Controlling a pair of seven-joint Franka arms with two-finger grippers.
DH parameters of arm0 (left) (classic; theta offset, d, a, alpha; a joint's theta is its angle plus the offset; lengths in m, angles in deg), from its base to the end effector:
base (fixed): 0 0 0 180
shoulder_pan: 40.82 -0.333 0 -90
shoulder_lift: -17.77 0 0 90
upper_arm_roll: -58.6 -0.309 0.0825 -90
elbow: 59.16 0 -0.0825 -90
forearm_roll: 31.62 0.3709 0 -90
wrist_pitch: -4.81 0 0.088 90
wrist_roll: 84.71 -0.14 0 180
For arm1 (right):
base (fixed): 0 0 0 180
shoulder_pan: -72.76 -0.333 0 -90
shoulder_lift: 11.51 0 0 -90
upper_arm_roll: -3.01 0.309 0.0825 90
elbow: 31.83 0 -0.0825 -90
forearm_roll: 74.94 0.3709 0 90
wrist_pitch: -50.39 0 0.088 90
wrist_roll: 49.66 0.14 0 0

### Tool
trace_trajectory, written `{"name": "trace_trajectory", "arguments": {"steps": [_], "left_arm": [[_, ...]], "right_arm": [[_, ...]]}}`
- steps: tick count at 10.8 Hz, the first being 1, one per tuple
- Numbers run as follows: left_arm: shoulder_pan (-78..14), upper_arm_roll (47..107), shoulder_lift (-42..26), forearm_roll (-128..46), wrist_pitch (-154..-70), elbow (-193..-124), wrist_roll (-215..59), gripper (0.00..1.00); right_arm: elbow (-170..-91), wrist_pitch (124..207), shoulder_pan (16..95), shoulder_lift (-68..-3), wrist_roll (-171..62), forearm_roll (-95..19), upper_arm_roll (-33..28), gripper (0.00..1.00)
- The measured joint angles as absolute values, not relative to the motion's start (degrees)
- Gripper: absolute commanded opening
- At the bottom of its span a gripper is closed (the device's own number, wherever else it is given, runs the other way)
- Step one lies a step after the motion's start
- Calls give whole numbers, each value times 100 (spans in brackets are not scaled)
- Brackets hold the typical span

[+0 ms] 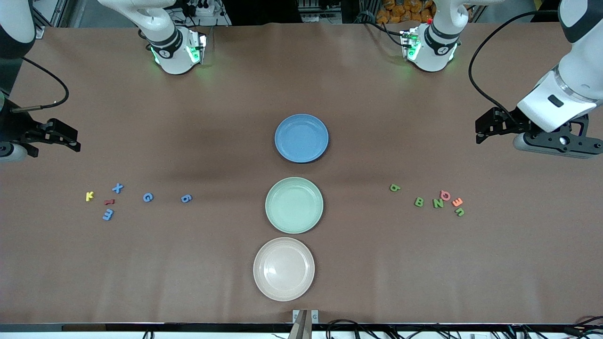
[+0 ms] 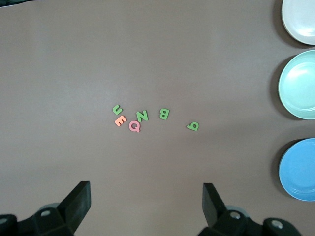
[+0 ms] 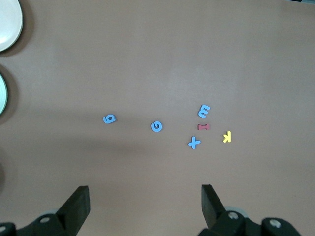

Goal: Sort letters by color into matching plates
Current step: 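Move both grippers down toward the letter clusters beside each arm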

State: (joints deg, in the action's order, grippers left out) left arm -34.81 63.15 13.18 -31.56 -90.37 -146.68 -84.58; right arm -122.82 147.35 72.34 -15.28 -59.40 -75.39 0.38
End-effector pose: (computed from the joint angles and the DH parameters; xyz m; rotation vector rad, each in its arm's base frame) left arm 0.5665 -0.1038 0.5682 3.1173 -0.2840 0.0831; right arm 0.5720 -0.0224 0.5509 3.1194 0.2068 0.0580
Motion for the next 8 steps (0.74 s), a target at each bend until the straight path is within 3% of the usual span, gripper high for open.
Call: {"name": "trace_trajectory", "arguments": {"steps": [8], "left_arm": [[-3436, 6321, 1137, -3157, -8933, -14810, -8458, 100]], "right_arm": [[-12387, 14918, 7238, -1581, -5943, -7539, 37, 100]]}}
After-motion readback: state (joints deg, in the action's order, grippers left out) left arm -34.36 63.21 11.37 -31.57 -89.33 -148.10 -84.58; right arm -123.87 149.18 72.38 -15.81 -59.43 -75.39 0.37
